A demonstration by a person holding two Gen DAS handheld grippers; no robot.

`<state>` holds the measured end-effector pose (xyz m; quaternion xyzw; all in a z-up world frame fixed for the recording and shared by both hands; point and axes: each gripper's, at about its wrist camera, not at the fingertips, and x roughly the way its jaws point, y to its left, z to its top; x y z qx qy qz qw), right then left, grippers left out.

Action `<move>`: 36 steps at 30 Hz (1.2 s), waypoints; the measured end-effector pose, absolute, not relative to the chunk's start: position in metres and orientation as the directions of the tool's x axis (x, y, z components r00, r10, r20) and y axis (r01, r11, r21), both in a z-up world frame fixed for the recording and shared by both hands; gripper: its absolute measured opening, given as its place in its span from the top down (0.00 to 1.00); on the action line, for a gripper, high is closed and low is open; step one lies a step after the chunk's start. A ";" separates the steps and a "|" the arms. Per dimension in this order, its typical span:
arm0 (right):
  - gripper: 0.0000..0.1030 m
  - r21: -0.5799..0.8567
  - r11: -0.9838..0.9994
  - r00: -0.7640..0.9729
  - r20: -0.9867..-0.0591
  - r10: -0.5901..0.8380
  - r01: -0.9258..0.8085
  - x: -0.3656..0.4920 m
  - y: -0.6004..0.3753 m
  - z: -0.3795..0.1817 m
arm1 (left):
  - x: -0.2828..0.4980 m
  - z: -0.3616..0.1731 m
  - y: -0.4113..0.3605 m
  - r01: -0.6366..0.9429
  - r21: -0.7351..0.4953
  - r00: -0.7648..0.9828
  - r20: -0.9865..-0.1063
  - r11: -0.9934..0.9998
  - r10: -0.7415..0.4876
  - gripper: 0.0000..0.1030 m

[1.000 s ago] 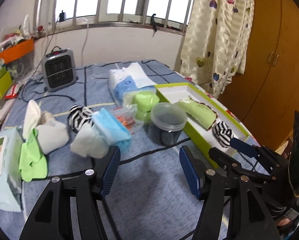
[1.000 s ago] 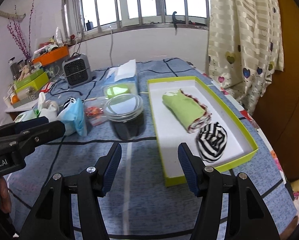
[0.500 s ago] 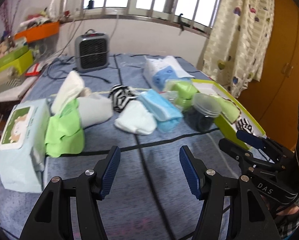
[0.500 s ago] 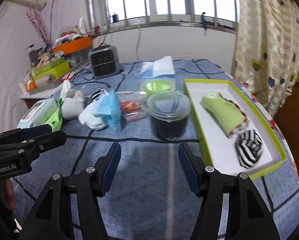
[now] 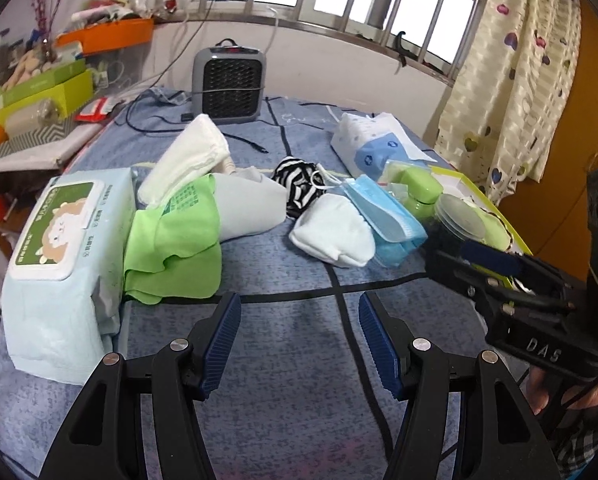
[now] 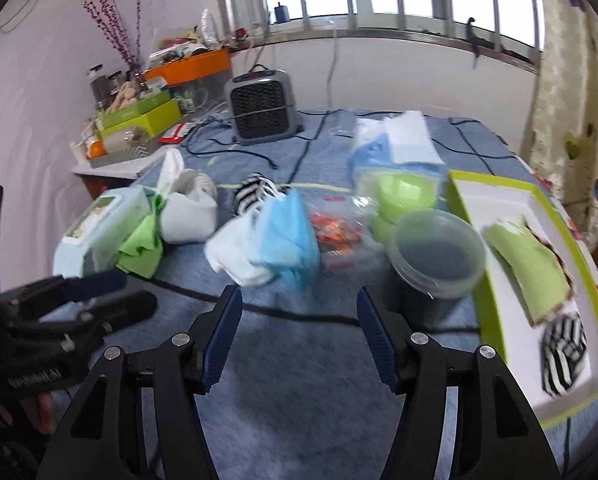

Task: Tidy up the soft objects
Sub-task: 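Withdraw both tools from the box back toward the pile, then grasp the blue face mask with the right tool while the left tool grasps the white glove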

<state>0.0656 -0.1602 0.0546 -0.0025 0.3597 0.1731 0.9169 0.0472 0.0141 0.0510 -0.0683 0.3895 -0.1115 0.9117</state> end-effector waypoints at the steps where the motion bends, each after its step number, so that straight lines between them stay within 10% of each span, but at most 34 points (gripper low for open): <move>1: 0.41 0.117 0.940 0.681 -0.661 0.315 -0.321 0.069 -0.158 0.056 | 0.049 0.050 0.015 0.149 -0.213 0.670 -0.696 0.966 -0.257 0.41; 13: 0.41 0.197 0.933 0.630 -0.693 0.350 -0.302 0.108 -0.149 0.045 | 0.064 0.047 0.019 0.152 -0.232 0.658 -0.702 0.961 -0.274 0.41; 36: 0.82 0.253 0.909 0.625 -0.663 0.413 -0.332 0.112 -0.156 0.044 | 0.089 0.041 0.010 0.171 -0.249 0.625 -0.720 0.953 -0.300 0.41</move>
